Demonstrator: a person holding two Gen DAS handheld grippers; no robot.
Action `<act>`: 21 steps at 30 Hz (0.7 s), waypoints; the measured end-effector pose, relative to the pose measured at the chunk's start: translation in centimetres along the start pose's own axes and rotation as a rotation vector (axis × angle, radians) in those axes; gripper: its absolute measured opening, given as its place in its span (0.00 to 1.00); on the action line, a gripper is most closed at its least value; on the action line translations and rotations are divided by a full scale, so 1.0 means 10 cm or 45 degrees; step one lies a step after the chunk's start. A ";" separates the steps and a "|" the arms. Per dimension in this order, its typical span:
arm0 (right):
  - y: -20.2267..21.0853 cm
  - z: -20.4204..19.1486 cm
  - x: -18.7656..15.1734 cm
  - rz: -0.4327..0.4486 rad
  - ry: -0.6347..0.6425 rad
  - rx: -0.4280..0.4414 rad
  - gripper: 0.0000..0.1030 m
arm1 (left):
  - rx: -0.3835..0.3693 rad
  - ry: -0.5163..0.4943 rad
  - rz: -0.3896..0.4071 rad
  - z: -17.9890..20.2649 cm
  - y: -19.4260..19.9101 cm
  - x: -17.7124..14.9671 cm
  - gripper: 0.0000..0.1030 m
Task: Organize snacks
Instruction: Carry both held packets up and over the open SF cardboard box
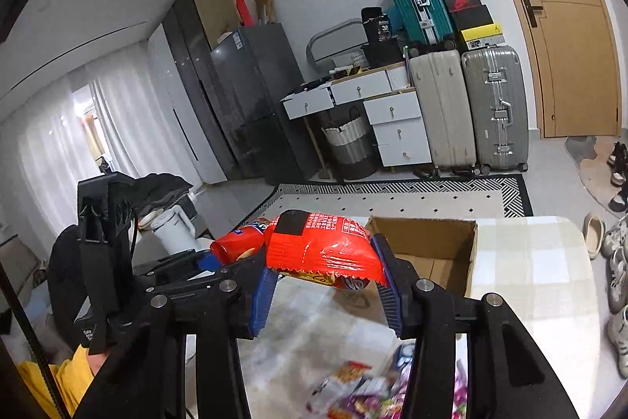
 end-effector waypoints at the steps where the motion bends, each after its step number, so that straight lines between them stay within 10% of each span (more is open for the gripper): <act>1: -0.06 0.05 0.03 -0.005 -0.003 -0.008 0.45 | -0.003 -0.002 -0.018 0.03 -0.10 0.05 0.34; 21: -1.49 1.21 -0.20 -0.265 -0.131 -0.116 0.45 | 0.001 -0.042 -0.378 0.00 -2.42 0.18 0.35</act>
Point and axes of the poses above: each gripper's, at about its wrist camera, not at the fingertips, and y roughly against the way its jaws point, z to its right, x to its top, the point moved 8 cm from there along -y, roughly the way its jaws point, and after that the axes turned 2 degrees about x, right-handed, at the moved point
